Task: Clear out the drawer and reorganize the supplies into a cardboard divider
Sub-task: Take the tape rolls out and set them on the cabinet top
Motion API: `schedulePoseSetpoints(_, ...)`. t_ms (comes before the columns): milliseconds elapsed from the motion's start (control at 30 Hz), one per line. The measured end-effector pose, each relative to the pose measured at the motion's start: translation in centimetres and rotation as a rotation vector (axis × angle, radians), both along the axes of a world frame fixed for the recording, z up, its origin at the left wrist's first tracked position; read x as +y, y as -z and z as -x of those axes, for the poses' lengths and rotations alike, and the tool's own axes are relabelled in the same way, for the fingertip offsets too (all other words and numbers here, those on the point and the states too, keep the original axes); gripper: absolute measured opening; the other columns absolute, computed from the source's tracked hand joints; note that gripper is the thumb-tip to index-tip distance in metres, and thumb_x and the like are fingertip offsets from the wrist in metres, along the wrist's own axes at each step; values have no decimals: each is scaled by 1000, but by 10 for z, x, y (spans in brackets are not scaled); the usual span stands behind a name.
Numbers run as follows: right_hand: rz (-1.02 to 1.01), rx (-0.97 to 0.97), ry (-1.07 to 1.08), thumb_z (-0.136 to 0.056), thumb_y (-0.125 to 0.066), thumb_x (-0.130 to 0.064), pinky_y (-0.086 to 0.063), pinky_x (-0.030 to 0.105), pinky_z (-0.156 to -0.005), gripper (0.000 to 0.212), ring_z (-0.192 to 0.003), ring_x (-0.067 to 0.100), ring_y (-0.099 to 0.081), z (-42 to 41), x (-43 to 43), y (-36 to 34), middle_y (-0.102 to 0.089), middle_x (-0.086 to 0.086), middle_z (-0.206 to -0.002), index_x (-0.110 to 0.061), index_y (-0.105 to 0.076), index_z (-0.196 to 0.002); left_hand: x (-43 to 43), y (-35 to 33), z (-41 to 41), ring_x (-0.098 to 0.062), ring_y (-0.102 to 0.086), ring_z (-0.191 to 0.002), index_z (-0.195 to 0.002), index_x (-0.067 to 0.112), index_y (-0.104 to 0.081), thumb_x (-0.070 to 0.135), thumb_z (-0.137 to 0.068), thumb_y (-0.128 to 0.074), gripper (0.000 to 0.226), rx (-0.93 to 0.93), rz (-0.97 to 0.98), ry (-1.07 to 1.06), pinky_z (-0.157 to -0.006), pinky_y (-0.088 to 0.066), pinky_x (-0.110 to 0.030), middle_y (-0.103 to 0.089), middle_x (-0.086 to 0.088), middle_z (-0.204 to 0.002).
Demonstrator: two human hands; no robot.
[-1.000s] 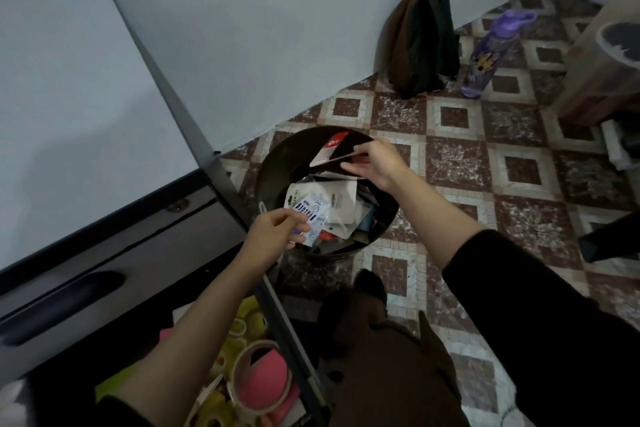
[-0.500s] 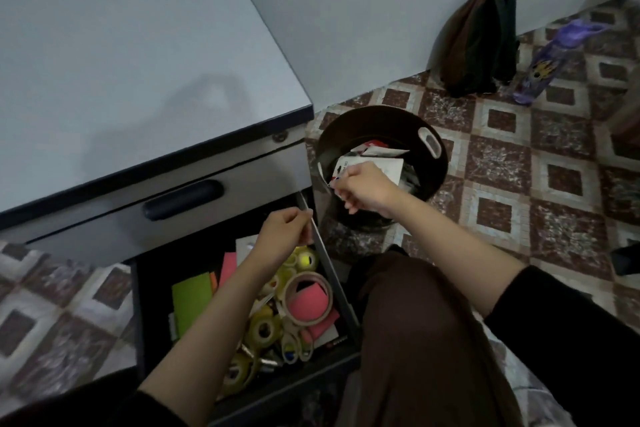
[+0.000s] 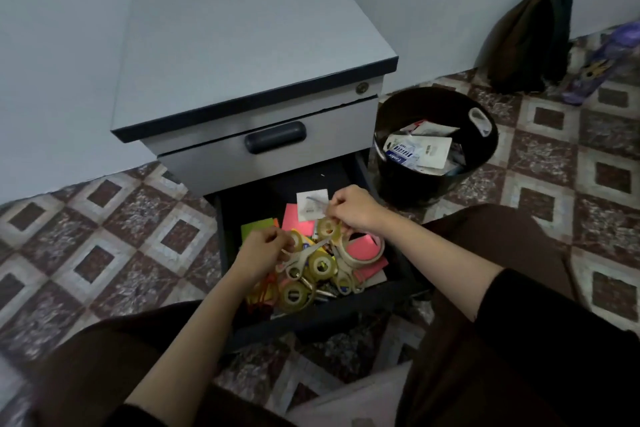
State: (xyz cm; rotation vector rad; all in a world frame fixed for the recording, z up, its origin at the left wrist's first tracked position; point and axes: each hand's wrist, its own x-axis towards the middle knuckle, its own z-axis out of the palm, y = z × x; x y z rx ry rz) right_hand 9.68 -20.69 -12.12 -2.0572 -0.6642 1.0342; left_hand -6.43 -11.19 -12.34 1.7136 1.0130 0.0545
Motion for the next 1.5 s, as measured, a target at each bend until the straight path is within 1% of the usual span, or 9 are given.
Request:
schedulePoseSetpoints(333, 61, -53, -60, -88, -54, -2, -39, 22, -39, 32, -38, 11, -48, 24, 3, 42, -55, 1, -58, -14, -51, -58, 13, 36, 42, -8, -61, -57, -72, 14, -62, 11, -97, -46, 30, 91, 41, 33, -59, -48, -17, -65, -4, -72)
schedulePoseSetpoints(500, 82, -131, -131, -87, -58, -1, -36, 9, -45, 32, -46, -3, -51, 19, 0, 59, -53, -4, -60, -9, -53, -56, 28, 50, 45, -14, -62, -68, -77, 15, -63, 14, -94, -51, 21, 130, 14, 47, -71, -50, -27, -69, -9, -77)
schedulePoseSetpoints(700, 232, -362, -205, -85, -60, -14, -46, 29, -69, 18, -87, 22, -60, 16, -5, 70, -63, 6, -84, -15, -58, -68, 35, 62, 43, -5, -57, -71, -77, 24, -61, 20, -93, -55, 18, 203, -71, 185, -57, -41, -11, -62, 5, -79)
schedulePoseSetpoints(767, 302, -493, -256, -85, -57, -18, -46, 32, -82, 10, -110, 27, -52, 13, -7, 69, -60, 9, -107, -15, -65, -90, 31, 67, 41, -7, -55, -83, -88, 22, -64, 22, -93, -55, 11, 247, -107, 268, -61, -39, -12, -61, 5, -88)
schedulePoseSetpoints(867, 411, -559, -373, -89, -54, -27, -25, 36, -111, 55, -140, 33, -16, 3, -10, 72, -19, 14, -152, -12, -38, -140, 28, 77, 36, -9, -54, -95, -110, 13, -65, 23, -93, -56, 22, 272, -110, 281, -77, -38, -16, -62, -2, -107)
schedulePoseSetpoints(967, 447, -493, -340, -86, -60, -31, -18, 37, -115, 77, -144, 33, -2, -3, -12, 75, 1, 15, -156, -16, -17, -149, 29, 81, 34, -10, -53, -96, -115, 13, -63, 22, -93, -55, 25, 283, -81, 264, -75, -40, -16, -62, -3, -113)
schedulePoseSetpoints(1067, 494, -449, -340, -79, -70, -34, -24, 38, -112, 95, -143, 33, -7, -2, -16, 78, 0, 16, -156, -13, -10, -149, 28, 85, 37, -9, -54, -94, -115, 12, -63, 20, -93, -55, 25, 308, -70, 291, -68, -42, -12, -61, -3, -113)
schedulePoseSetpoints(1200, 563, -467, -416, -72, -76, -43, -25, 38, -112, 112, -140, 34, -15, 1, -15, 82, -10, 15, -154, -10, -3, -150, 26, 91, 40, -17, -58, -107, -114, 13, -65, 24, -92, -56, 25, 363, -96, 358, -89, -46, -24, -63, -6, -119)
schedulePoseSetpoints(1500, 631, -569, -481, -80, -71, -30, -26, 38, -112, 105, -138, 37, -16, 10, -21, 98, -10, 20, -152, -6, 5, -149, 24, 97, 40, -23, -58, -108, -129, 15, -54, 29, -97, -46, 36, 445, -163, 451, -86, -43, -25, -59, -9, -124)
